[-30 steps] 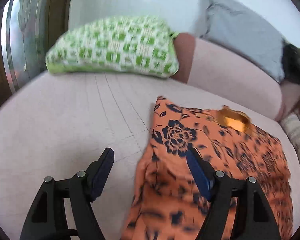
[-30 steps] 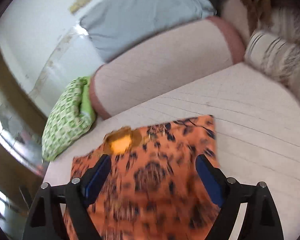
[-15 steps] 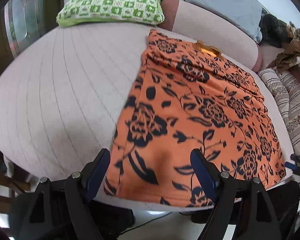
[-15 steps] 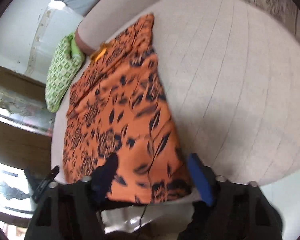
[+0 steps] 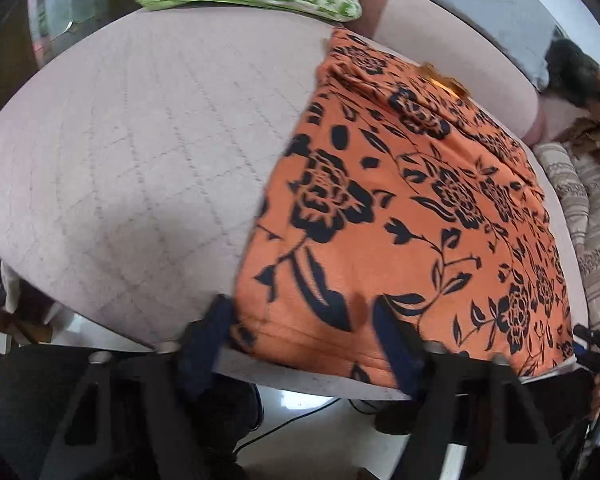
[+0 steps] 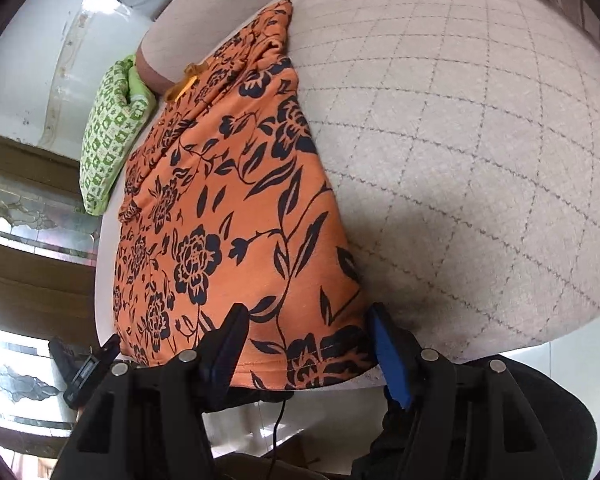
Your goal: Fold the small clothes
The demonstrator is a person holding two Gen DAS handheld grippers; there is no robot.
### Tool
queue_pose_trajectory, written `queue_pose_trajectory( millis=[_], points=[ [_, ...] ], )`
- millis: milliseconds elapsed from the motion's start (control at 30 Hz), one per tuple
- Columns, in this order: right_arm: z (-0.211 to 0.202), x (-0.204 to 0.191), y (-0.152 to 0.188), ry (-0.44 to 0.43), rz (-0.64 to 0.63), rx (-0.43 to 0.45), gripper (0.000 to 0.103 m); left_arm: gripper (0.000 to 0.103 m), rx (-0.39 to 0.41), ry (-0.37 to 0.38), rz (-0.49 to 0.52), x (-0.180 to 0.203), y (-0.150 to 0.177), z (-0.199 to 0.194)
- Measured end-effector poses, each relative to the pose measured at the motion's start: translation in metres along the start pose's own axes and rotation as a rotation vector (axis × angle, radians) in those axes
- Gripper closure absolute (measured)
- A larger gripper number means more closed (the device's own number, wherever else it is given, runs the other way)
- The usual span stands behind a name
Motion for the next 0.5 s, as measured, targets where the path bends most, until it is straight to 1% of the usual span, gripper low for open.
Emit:
queue_pose_trajectory(
  millis=[33, 67, 100, 133, 167, 200, 233, 267, 300, 333, 367, 400, 433, 467, 500],
  points=[
    [0.0, -0.003, 0.001, -0.004, -0.008, -0.005, 0.039, 0.073, -0.003, 0.007, 0.0, -0.001, -0.001, -0.001],
    [0.003, -0.005, 0.001, -0.019, -0.011, -0.015, 0.04, 0.091, -0.011, 0.018, -0.002, -0.003, -0.001, -0.001],
    [0.004, -0.005, 0.001, -0.021, -0.008, -0.019, 0.045, 0.091, -0.021, 0.049, -0.013, -0.003, -0.001, -0.001],
    [0.005, -0.005, 0.001, -0.017, -0.007, -0.022, 0.062, 0.092, -0.016, 0.054, -0.021, -0.003, -0.001, -0.004],
    [0.004, -0.006, 0.002, -0.026, -0.005, -0.021, 0.077, 0.093, 0.006, 0.052, -0.014, -0.001, -0.001, -0.01],
    [0.004, -0.007, 0.003, -0.04, -0.003, -0.022, 0.085, 0.093, 0.028, 0.051, 0.0, 0.003, -0.002, -0.015],
    [0.004, -0.008, 0.004, -0.043, -0.004, -0.021, 0.085, 0.092, 0.038, 0.048, 0.009, 0.006, -0.002, -0.017],
    [0.004, -0.01, 0.006, -0.032, -0.013, -0.018, 0.085, 0.091, 0.035, 0.039, 0.018, 0.007, -0.002, -0.015],
    [0.005, -0.008, 0.007, -0.007, -0.009, -0.017, 0.084, 0.089, 0.017, 0.02, 0.019, 0.007, -0.002, -0.009],
    [0.007, -0.004, 0.006, 0.024, 0.006, -0.017, 0.083, 0.082, 0.005, 0.005, 0.014, 0.006, -0.002, -0.003],
    [0.007, -0.003, 0.005, 0.03, 0.017, -0.016, 0.081, 0.075, -0.01, -0.002, -0.008, 0.002, -0.001, 0.002],
    [0.008, -0.005, 0.005, 0.02, 0.013, -0.029, 0.079, 0.071, -0.009, 0.019, -0.024, 0.001, -0.001, 0.003],
    [0.009, -0.007, 0.006, 0.013, 0.007, -0.036, 0.073, 0.056, -0.009, 0.036, -0.027, 0.002, -0.002, 0.002],
    [0.009, -0.006, 0.006, 0.005, 0.006, -0.036, 0.072, 0.043, -0.008, 0.054, -0.017, 0.006, -0.001, 0.003],
    [0.01, -0.006, 0.006, -0.002, 0.009, -0.036, 0.072, 0.042, -0.007, 0.046, 0.002, 0.009, 0.0, 0.005]
  ],
)
Point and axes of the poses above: each gripper's, at about its wrist camera, not at the fingertips, and z roughly the way its jaws point, x to its right, y to its underside, the point moved 4 cm from there along z, roughly the way its jaws point, and after that the axes turned 1 degree about x, right-handed, at the moved point
